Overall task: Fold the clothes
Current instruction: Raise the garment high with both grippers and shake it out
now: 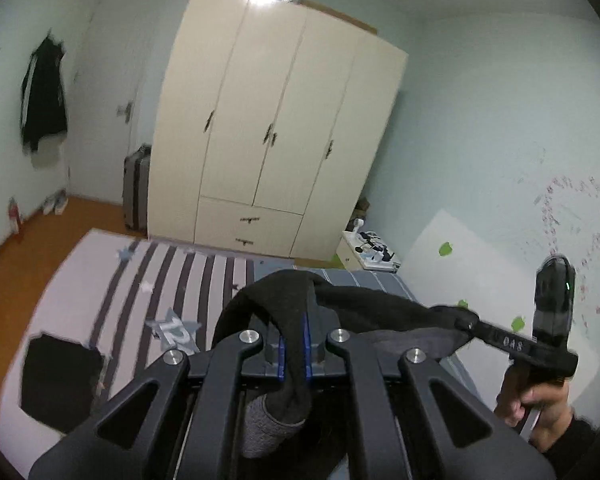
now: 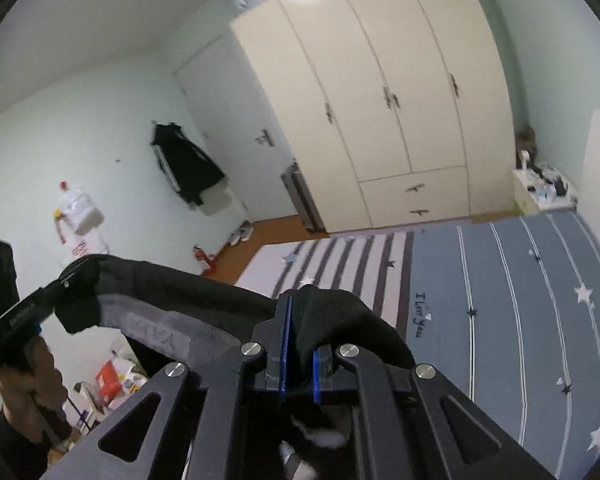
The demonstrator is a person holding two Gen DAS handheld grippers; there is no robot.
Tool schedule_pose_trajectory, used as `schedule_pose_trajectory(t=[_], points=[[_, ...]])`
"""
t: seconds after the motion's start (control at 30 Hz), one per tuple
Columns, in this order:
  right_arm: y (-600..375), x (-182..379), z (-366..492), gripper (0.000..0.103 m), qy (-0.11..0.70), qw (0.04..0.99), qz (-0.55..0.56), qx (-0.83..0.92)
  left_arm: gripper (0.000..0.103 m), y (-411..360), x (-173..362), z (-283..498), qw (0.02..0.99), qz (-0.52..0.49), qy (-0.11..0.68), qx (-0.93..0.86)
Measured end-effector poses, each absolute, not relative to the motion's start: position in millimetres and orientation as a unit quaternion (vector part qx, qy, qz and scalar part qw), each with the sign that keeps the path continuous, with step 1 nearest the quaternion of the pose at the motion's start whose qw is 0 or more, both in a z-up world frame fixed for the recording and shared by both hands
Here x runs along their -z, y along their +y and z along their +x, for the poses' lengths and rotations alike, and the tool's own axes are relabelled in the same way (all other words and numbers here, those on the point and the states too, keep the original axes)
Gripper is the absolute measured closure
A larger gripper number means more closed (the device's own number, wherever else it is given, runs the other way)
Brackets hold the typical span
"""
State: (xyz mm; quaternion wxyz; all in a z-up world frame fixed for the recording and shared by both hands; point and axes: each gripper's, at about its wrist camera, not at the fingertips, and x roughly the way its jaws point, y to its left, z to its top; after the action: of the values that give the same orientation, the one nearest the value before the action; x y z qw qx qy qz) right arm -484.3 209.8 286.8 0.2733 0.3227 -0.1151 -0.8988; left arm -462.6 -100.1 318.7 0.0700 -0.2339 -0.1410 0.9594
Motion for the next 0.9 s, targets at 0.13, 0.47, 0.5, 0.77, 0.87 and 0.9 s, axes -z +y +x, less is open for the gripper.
schedule_pose_trajectory(t=[0.13, 0.47, 0.5, 0.77, 0.87, 0.9], points=[[216, -277, -480, 0.096, -0.121, 0.265, 0.307, 0.906, 0.099, -97, -316, -461, 0.075, -0.227, -0.128, -0.963], [219, -312, -483, 0.096, -0.115, 0.266, 0.287, 0.913, 0.099, -102, -342, -477, 0.080, -0.218, -0.111, -0.966], [216, -312, -492, 0.096, -0.114, 0.266, 0.292, 0.912, 0.099, -105, -339, -490, 0.079, -0.221, -0.114, -0.965], [183, -290, -635, 0.096, -0.113, 0.233, 0.311, 0.914, 0.099, -117, -323, -629, 0.040, -0.220, -0.122, -0.967], [178, -313, -680, 0.096, -0.125, 0.228, 0.298, 0.919, 0.099, -117, -367, -668, 0.036, -0.188, -0.110, -0.975], [180, -331, -691, 0.096, -0.133, 0.232, 0.283, 0.921, 0.099, -117, -385, -678, 0.036, -0.173, -0.103, -0.979]])
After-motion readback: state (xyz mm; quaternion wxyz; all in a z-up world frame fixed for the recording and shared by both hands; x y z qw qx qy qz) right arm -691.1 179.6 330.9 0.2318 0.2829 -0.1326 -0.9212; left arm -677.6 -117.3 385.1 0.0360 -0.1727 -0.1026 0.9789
